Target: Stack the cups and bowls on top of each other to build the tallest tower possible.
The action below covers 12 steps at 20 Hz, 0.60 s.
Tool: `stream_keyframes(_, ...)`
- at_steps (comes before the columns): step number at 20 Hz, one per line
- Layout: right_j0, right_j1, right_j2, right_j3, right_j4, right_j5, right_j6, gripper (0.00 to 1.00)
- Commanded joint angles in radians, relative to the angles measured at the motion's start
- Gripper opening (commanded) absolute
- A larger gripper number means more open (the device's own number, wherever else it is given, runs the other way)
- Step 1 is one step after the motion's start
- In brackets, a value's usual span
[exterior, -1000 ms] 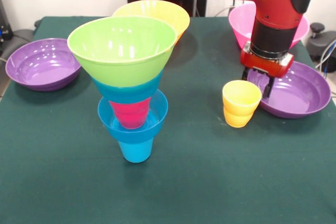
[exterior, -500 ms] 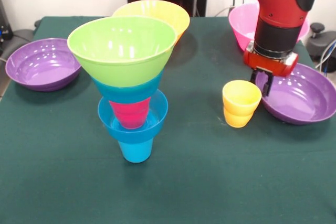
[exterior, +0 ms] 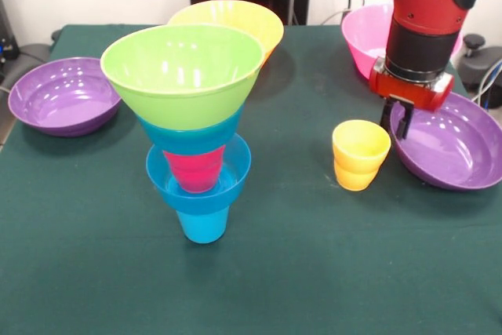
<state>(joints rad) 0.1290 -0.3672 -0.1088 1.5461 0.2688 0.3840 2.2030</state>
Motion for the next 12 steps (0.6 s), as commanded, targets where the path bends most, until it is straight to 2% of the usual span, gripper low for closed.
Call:
stream_keyframes(1, -0.022, 0.02, 0.1, -0.003, 0.017, 0.087, 0.1, 0.0)
stream_keyframes(7, -0.065, -0.105, 0.127, 0.018, 0.027, 0.228, 0.071, 0.0)
stream_keyframes(12, -0.11, -0.2, 0.168, 0.027, 0.053, 0.258, 0.06, 0.0)
